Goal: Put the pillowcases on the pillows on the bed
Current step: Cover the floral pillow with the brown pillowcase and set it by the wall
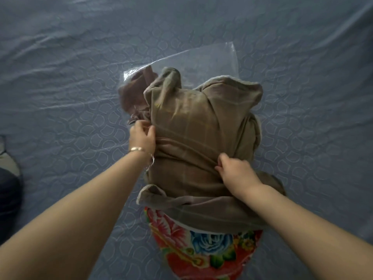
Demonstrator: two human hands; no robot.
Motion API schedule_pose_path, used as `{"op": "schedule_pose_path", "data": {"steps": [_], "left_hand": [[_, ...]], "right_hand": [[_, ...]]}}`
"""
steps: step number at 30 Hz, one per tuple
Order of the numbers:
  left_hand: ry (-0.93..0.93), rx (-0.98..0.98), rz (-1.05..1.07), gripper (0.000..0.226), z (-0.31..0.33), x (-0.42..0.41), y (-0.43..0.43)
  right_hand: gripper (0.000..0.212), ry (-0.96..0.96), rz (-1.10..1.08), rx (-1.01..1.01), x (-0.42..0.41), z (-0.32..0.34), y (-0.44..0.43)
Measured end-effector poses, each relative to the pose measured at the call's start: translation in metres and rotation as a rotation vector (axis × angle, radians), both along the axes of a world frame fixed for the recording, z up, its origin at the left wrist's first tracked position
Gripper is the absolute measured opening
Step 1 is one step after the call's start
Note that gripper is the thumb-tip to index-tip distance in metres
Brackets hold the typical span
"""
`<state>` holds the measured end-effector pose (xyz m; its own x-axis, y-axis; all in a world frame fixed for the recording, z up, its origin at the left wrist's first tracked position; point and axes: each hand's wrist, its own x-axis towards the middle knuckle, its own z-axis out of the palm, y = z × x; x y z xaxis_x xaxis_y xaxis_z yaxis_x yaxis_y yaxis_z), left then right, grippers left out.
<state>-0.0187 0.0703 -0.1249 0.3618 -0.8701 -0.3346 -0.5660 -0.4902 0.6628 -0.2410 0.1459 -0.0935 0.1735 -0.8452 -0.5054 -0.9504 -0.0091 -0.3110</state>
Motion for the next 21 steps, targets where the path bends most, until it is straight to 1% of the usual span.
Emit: {"op": "schedule_pose_path", "data": {"steps": [1, 2, 3, 5, 8, 9, 10, 11, 13, 14, 15, 17, 19, 20, 21], "left_hand": [[0.051, 0.045, 0.085, 0.03, -0.004, 0.0, -0.012], [0.058, 0.106, 0.1, 0.032, -0.008, 0.003, -0.023], [0.028, 0.161, 0.073, 0.034, -0.01, 0.006, -0.031], [-0.031, 0.21, -0.006, 0.035, -0.01, 0.012, -0.038], [-0.007, 0.275, -0.143, 0.032, -0.015, 0.011, -0.035], [-0.004, 0.277, -0.155, 0.03, -0.015, 0.007, -0.033], [0.004, 0.253, -0.14, 0.028, -0.015, 0.005, -0.03], [-0.001, 0.183, -0.106, 0.025, -0.016, 0.005, -0.028], [-0.06, -0.029, -0.034, 0.016, -0.02, 0.008, -0.02], [-0.064, -0.11, 0.008, 0.012, -0.021, 0.01, -0.015], [-0.025, -0.153, 0.052, 0.009, -0.018, 0.01, -0.008], [0.061, -0.201, 0.116, 0.013, -0.011, 0.009, 0.009], [0.026, -0.285, 0.147, 0.016, -0.004, 0.011, 0.025], [-0.017, -0.279, 0.159, 0.017, -0.007, 0.014, 0.034], [-0.041, -0.219, 0.201, 0.021, -0.014, 0.021, 0.042]], "right_hand": [[0.016, -0.012, -0.006, 0.012, -0.001, -0.002, -0.001], [0.014, -0.035, -0.022, 0.02, -0.003, -0.004, -0.001], [0.013, -0.057, -0.042, 0.03, -0.007, -0.004, 0.0], [0.013, -0.102, -0.083, 0.048, -0.01, -0.003, 0.001], [0.014, -0.087, -0.144, 0.03, -0.007, -0.008, -0.005], [0.015, -0.075, -0.173, 0.02, -0.005, -0.007, -0.007], [0.018, -0.067, -0.196, 0.001, -0.001, -0.007, -0.009], [0.026, -0.056, -0.208, -0.023, 0.004, -0.007, -0.011], [0.037, -0.035, -0.19, -0.084, 0.013, -0.008, -0.011], [0.037, -0.021, -0.168, -0.114, 0.016, -0.009, -0.012], [0.035, -0.01, -0.155, -0.13, 0.018, -0.01, -0.013], [0.03, -0.017, -0.166, -0.145, 0.02, -0.01, -0.013], [0.026, -0.024, -0.163, -0.151, 0.02, -0.011, -0.015], [0.024, -0.026, -0.145, -0.16, 0.019, -0.01, -0.015], [0.021, -0.04, -0.12, -0.199, 0.017, -0.01, -0.015]]}}
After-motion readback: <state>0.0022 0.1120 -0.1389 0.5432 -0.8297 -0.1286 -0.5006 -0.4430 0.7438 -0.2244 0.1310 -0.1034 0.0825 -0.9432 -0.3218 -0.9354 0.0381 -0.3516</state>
